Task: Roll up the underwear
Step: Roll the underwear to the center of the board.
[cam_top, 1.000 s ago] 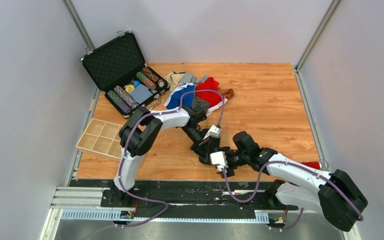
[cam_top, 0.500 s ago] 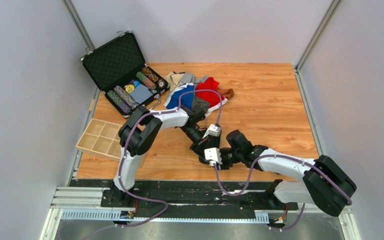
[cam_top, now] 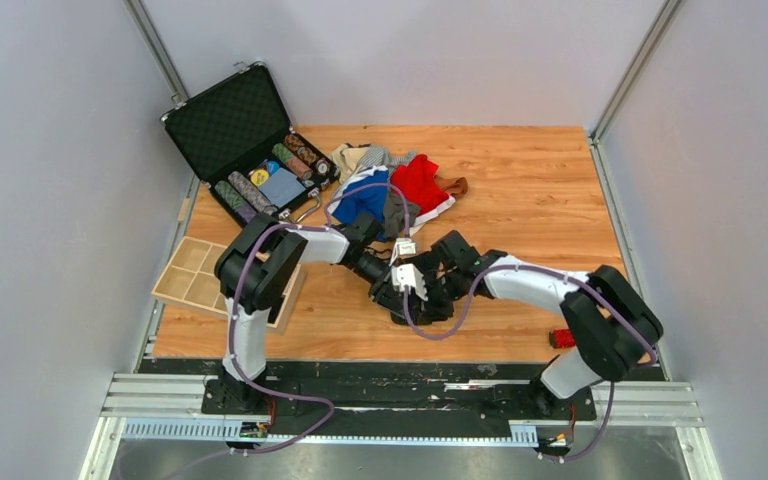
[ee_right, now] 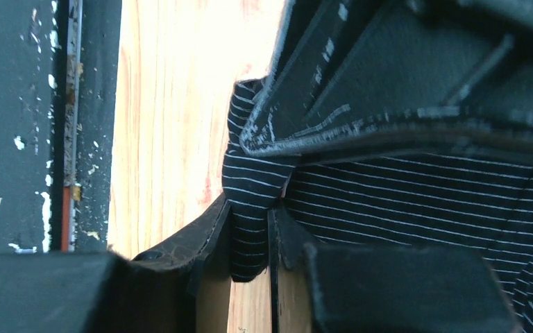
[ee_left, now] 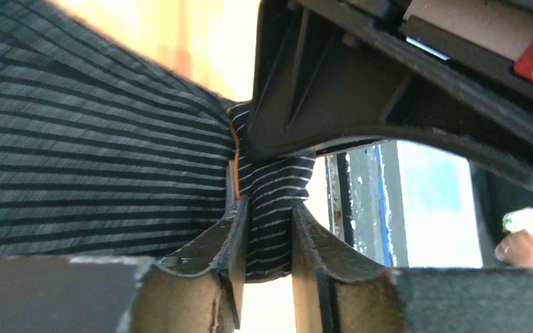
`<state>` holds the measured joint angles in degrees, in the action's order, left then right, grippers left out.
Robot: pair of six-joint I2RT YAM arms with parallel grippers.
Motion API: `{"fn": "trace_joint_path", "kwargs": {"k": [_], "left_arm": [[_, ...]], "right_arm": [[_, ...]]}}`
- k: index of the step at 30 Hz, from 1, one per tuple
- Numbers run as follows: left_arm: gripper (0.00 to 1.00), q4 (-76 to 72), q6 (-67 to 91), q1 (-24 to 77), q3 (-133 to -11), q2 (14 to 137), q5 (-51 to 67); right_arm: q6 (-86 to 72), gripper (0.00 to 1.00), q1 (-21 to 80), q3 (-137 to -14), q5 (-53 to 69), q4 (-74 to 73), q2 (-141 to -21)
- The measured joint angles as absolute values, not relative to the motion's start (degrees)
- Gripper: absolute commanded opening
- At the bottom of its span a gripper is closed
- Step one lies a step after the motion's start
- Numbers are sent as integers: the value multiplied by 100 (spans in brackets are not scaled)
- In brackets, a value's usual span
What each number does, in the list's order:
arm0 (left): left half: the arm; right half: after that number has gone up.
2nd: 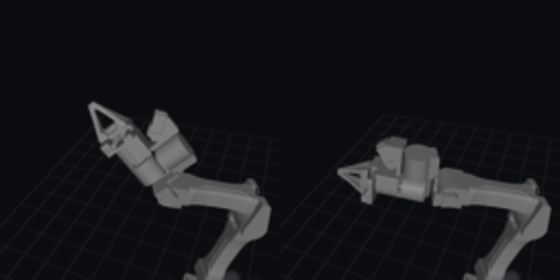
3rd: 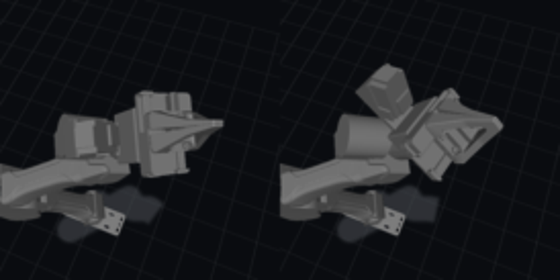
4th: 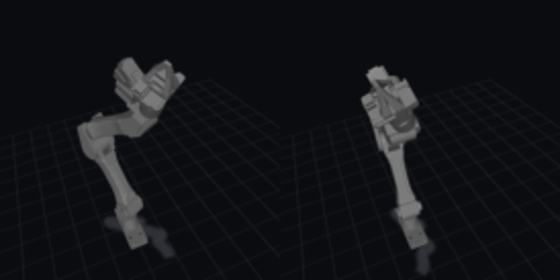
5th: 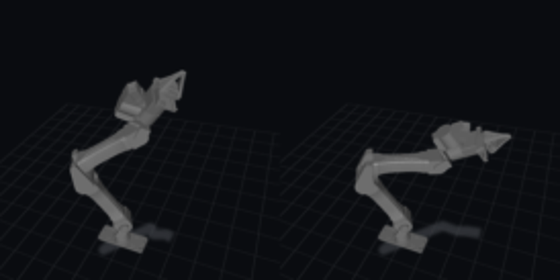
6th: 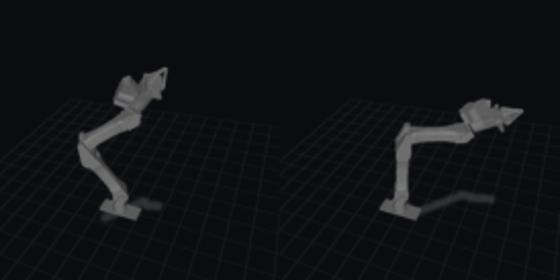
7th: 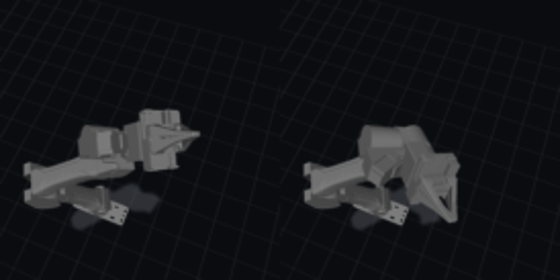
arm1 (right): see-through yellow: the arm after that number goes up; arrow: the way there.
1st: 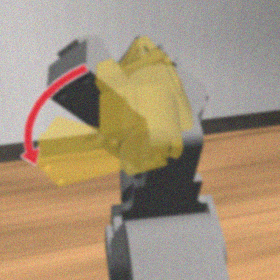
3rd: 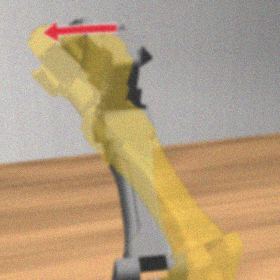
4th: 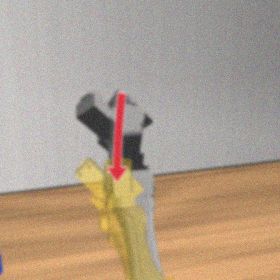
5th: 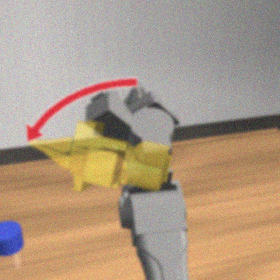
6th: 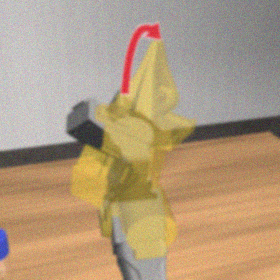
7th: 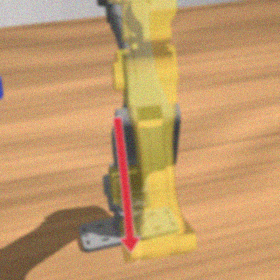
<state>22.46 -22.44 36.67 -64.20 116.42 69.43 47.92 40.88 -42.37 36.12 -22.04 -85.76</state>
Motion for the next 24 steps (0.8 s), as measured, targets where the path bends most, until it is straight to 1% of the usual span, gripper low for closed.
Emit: {"fn": "trace_joint_path", "kwargs": {"k": [1, 3, 6, 10, 15, 17, 19, 22, 24], "left_arm": [[44, 1918, -1841, 3570, -6257, 11566, 6904], [50, 1551, -1295, 3406, -6086, 11419, 6696], [55, 1282, -628, 3133, -6012, 11093, 6119], [55, 893, -32, 2753, -5999, 10442, 5330], [57, 473, 91, 2598, -5730, 9325, 4407], [60, 351, -178, 2696, -5463, 8844, 4045], [62, 209, -891, 2982, -5013, 8252, 3603], [62, -123, -2517, 3822, -4171, 7389, 3225], [61, -301, -3459, 4296, -3765, 7168, 3299]], "right_arm": [[4751, 0, 3999, -4362, 3721, -2281, -8724], [4613, 0, 3754, -4700, 4080, -2523, -9122], [4377, 0, 3402, -5212, 4569, -2982, -9730], [4097, 0, 3037, -6066, 5282, -3968, -10715], [3857, 2, 2821, -6860, 5743, -4993, -11620], [3747, 2, 2714, -7017, 5870, -5227, -11837], [3623, 2, 2613, -7140, 5981, -5417, -12038], [3376, 2, 2464, -7363, 6213, -5749, -12420], [3203, 2, 2377, -7496, 6403, -5994, -12693]]}}
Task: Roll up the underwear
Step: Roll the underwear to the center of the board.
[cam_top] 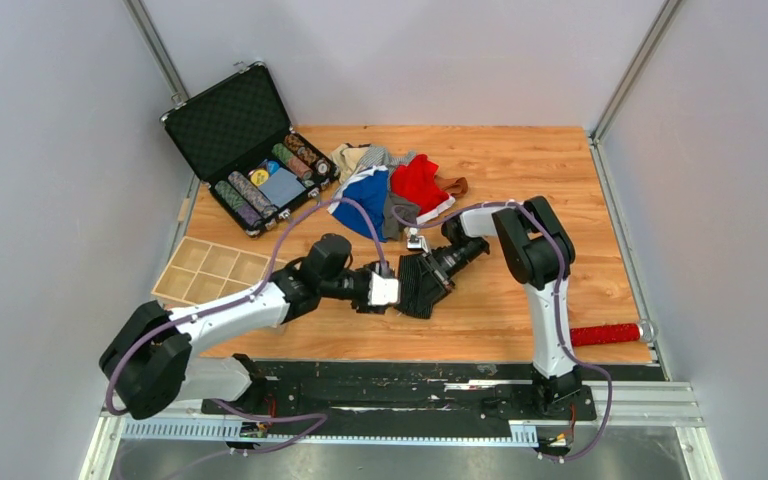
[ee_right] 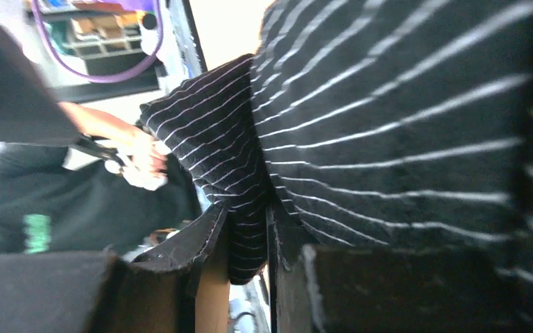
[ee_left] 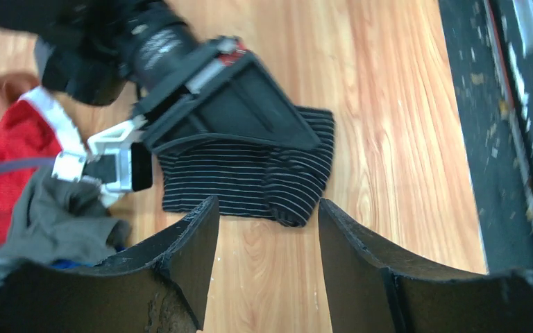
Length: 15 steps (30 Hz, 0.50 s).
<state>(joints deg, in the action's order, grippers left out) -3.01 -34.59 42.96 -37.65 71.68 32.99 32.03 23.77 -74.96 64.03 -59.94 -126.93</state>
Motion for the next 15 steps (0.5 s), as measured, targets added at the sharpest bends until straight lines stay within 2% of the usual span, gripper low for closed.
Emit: {"fn": "trace_joint_path", "kwargs": {"k": [8, 15], "left_arm": [[62, -735, -6084, 4630, -3212, 7905, 3476], [62, -972, -7255, 4934, -3177, 8215, 3581]], "right_arm": [[2967, 1, 2252, -7937, 6604, -6709, -13257], [3142, 1, 2252, -8162, 6543, -6991, -13391]]}}
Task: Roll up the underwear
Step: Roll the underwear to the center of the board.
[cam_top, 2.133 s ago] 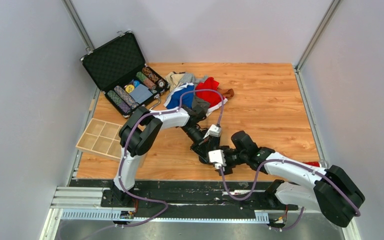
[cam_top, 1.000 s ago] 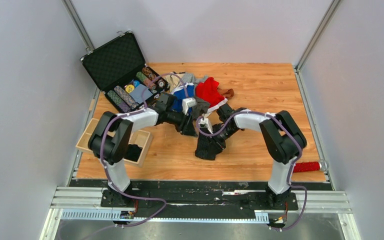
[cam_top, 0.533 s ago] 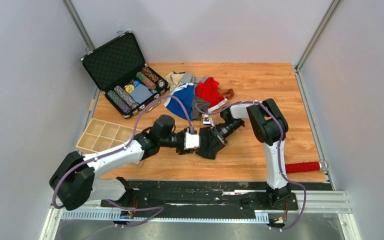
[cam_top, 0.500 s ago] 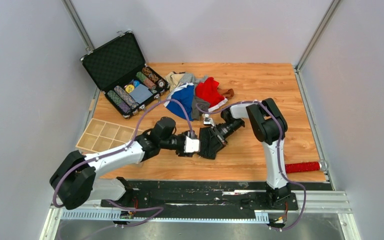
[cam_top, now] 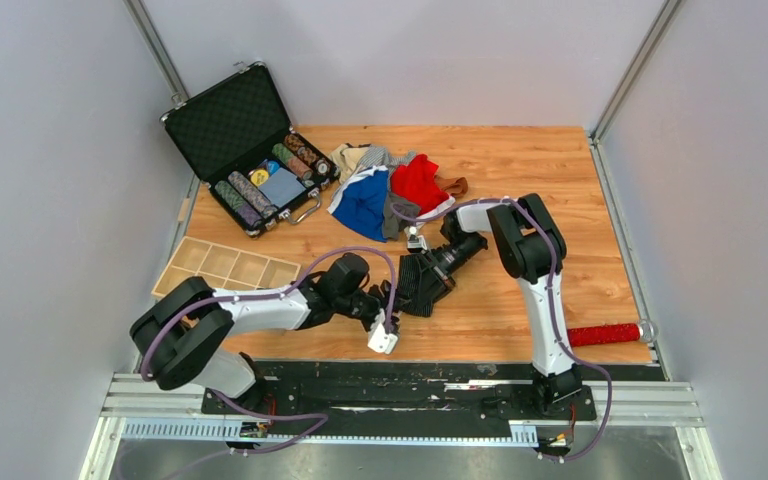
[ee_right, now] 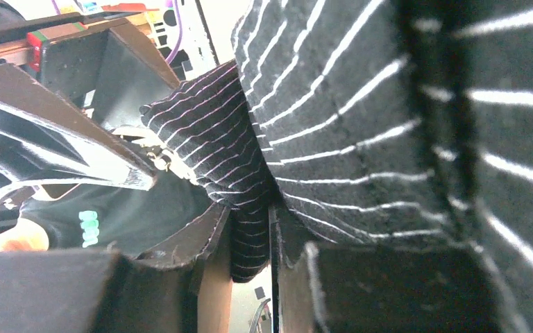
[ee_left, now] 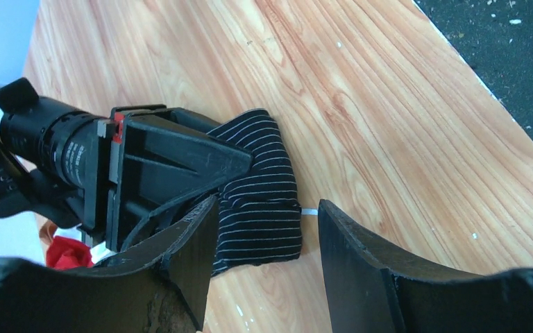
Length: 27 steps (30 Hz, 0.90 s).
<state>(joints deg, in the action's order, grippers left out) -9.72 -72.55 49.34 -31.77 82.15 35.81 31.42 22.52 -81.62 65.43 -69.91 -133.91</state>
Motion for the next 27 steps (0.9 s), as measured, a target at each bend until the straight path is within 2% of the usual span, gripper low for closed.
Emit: {"fn": "trace_joint_path", "kwargs": {"k": [7, 12, 15, 16, 18, 20, 21, 24, 26, 27], "left_arm": [[57, -1068, -7915, 5057, -3177, 8735, 3343], [53, -1772, -8320, 5183, -3212, 9146, 2867], [31, -2237, -8412, 5245, -3251, 9450, 2541], [27, -2309, -8447, 5253, -3284, 9535, 2456], [13, -2287, -8490, 5262, -3422, 9679, 2335], [6, -2108, -8501, 5273, -3548, 9719, 2270], [4, -1981, -8495, 5277, -3612, 9719, 2248], [0, -1540, -8429, 5280, -3804, 9686, 2222], [0, -1275, -8357, 5284, -3933, 9684, 2213], [0, -1127, -8329, 5284, -4012, 9684, 2213]], "right_arm": [[3312, 1, 2252, -8320, 6532, -7201, -13498], [3378, 1, 2252, -8366, 6499, -7269, -13528], [3426, 1, 2224, -8427, 6420, -7319, -13550], [3428, 1, 2189, -8453, 6416, -7334, -13566], [3426, 1, 2123, -8501, 6388, -7358, -13576], [3415, 3, 2080, -8521, 6361, -7369, -13579], [3415, 6, 2073, -8521, 6359, -7369, -13579], [3413, 26, 2071, -8521, 6355, -7367, -13579], [3411, 60, 2064, -8517, 6357, -7369, -13566], [3409, 72, 2060, -8510, 6386, -7378, -13544]]}}
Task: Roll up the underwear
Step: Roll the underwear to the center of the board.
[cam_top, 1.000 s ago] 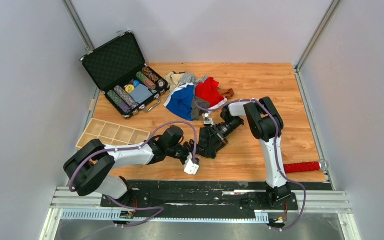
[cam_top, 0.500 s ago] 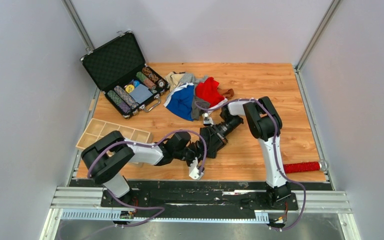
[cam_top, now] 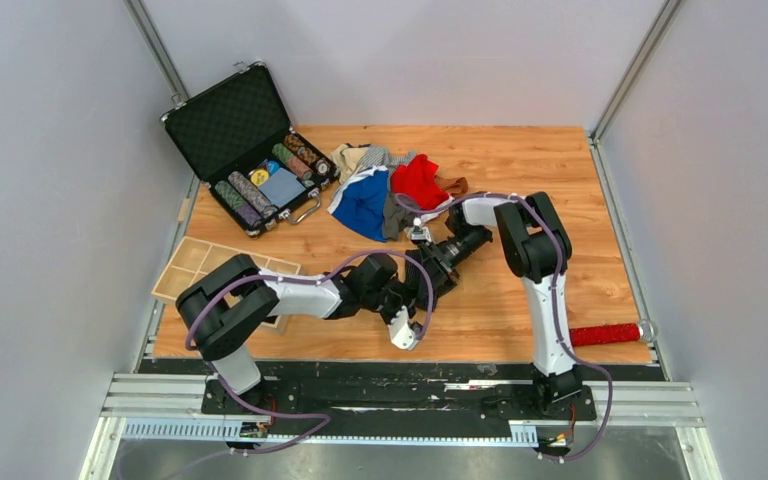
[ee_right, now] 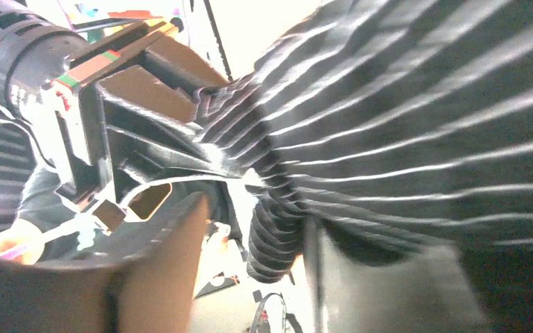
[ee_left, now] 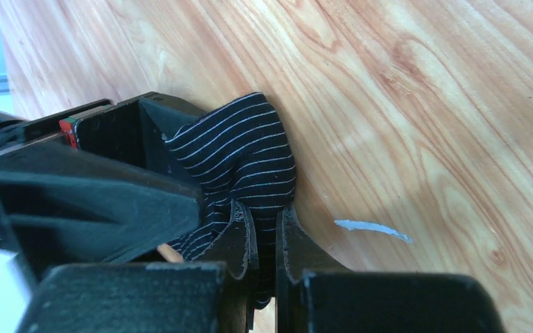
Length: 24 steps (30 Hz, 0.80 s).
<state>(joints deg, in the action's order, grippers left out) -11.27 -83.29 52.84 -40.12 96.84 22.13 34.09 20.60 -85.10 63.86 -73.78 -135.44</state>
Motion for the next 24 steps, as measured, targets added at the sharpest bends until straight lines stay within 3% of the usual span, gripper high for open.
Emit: {"fn": "trace_joint_path", "kwargs": {"k": [5, 7, 8, 11, 14, 16, 19, 24], "left_arm": [[0, -220, -8241, 5273, -4644, 9865, 2206], [0, 491, -8128, 5234, -5196, 10057, 2281], [0, 1013, -8066, 5188, -5601, 10206, 2392], [0, 2499, -7797, 4984, -6849, 10827, 2910], [0, 3850, -7625, 4788, -8012, 11511, 3605], [0, 4418, -7579, 4659, -8501, 11837, 3975], [0, 5301, -7502, 4552, -9107, 12285, 4580], [0, 6591, -7175, 4456, -9682, 12956, 5745]], "right_arm": [[3240, 86, 1933, -8379, 6204, -7358, -12807], [3251, 99, 1651, -8281, 5911, -7199, -12381], [3286, 100, 1461, -8241, 5747, -7065, -12075], [3317, 100, 683, -7850, 5046, -5922, -10300], [3363, 100, -3, -6504, 4233, -3715, -7500], [3577, 95, -19, -5387, 4049, -2432, -5686], [4222, 78, 405, -4160, 4257, -1992, -3623], [5111, 68, 987, -3109, 4342, -3076, -2880]]}}
